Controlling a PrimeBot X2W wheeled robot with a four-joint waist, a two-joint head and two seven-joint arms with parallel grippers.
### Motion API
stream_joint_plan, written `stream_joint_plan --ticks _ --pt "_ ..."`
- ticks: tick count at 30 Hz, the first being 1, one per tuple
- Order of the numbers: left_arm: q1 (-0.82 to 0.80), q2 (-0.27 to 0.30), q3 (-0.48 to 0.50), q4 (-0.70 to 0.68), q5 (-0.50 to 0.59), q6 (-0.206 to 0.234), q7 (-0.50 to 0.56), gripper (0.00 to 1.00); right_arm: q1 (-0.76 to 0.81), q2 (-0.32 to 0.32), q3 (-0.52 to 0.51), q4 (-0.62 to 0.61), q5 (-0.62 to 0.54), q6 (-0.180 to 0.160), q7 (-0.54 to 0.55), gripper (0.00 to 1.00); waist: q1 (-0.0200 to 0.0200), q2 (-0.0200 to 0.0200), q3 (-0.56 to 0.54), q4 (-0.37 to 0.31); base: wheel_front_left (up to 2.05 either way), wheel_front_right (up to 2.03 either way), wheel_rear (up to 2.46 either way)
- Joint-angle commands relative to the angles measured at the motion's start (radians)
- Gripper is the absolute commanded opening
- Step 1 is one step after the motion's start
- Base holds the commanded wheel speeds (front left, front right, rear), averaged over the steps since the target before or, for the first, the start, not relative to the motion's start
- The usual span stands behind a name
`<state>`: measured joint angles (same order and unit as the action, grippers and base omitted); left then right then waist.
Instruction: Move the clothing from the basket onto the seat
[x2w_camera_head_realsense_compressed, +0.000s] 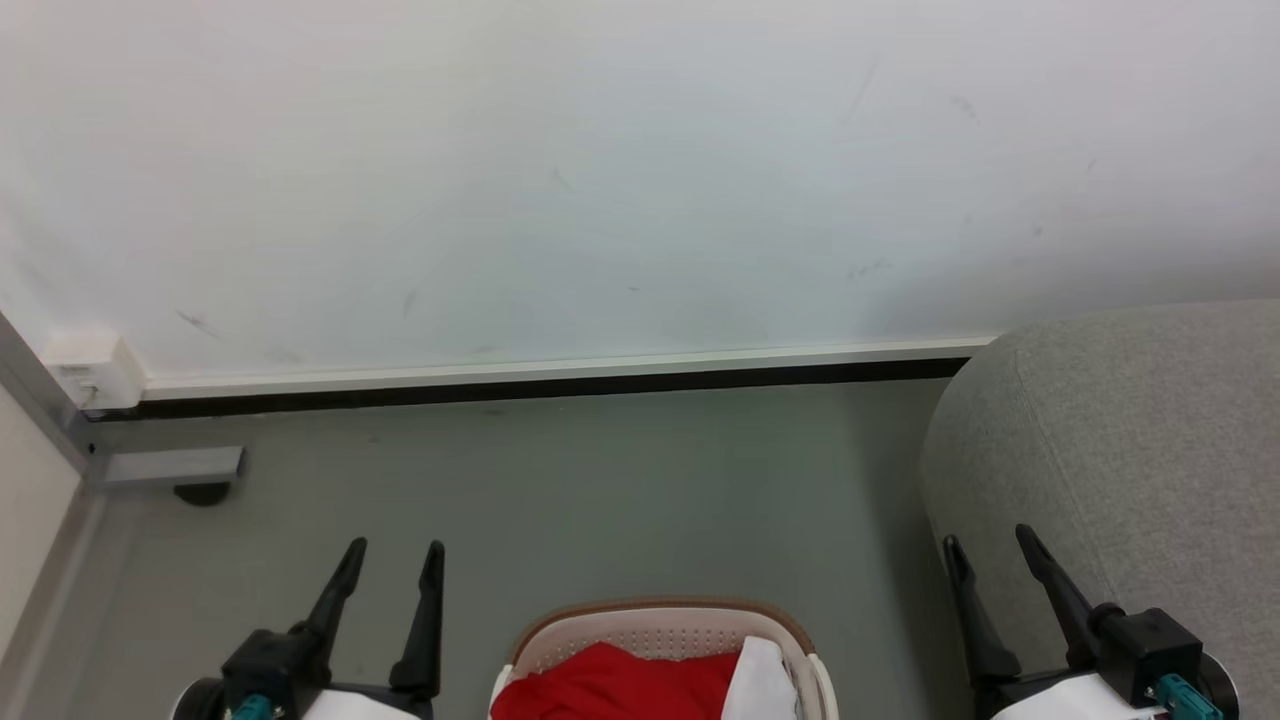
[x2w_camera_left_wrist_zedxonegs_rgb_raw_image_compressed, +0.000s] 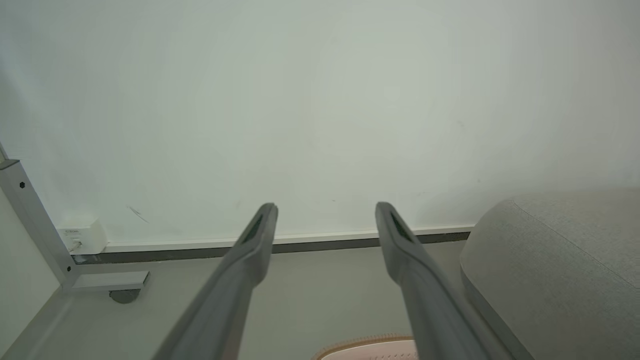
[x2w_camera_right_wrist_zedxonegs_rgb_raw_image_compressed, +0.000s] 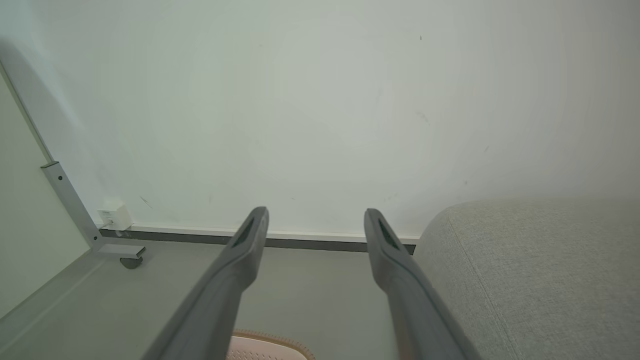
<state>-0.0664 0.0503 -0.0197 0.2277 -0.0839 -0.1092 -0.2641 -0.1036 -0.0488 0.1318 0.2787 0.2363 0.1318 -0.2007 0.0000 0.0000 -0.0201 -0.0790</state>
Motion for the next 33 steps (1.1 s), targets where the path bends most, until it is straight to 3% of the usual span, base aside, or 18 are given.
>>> stream_joint_plan --ticks 1,19,28,33 --pt "-0.011 0.004 0.002 0.006 -0.009 -0.002 -0.001 1.00 -0.017 -0.001 -0.001 -0.005 0.001 -0.002 -0.004 1.00 0.0000 0.0000 0.009 -0.010 0.00 0.00 0.00" --pt "-0.132 0.036 -0.042 0.085 -0.013 -0.017 -0.001 1.00 -0.091 -0.001 -0.025 -0.057 0.072 -0.002 -0.053 1.00 0.0000 0.0000 0.226 -0.109 0.00 0.00 0.00" --pt "-0.257 0.103 -0.146 0.229 -0.006 -0.022 0.018 1.00 -0.136 -0.001 -0.044 -0.080 0.065 -0.002 -0.064 1.00 0.0000 0.0000 0.354 -0.145 0.00 0.00 0.00" --pt "-0.334 0.157 -0.272 0.324 -0.037 -0.021 0.064 1.00 -0.166 -0.001 -0.042 -0.112 0.080 -0.002 -0.064 1.00 0.0000 0.0000 0.426 -0.166 0.00 0.00 0.00"
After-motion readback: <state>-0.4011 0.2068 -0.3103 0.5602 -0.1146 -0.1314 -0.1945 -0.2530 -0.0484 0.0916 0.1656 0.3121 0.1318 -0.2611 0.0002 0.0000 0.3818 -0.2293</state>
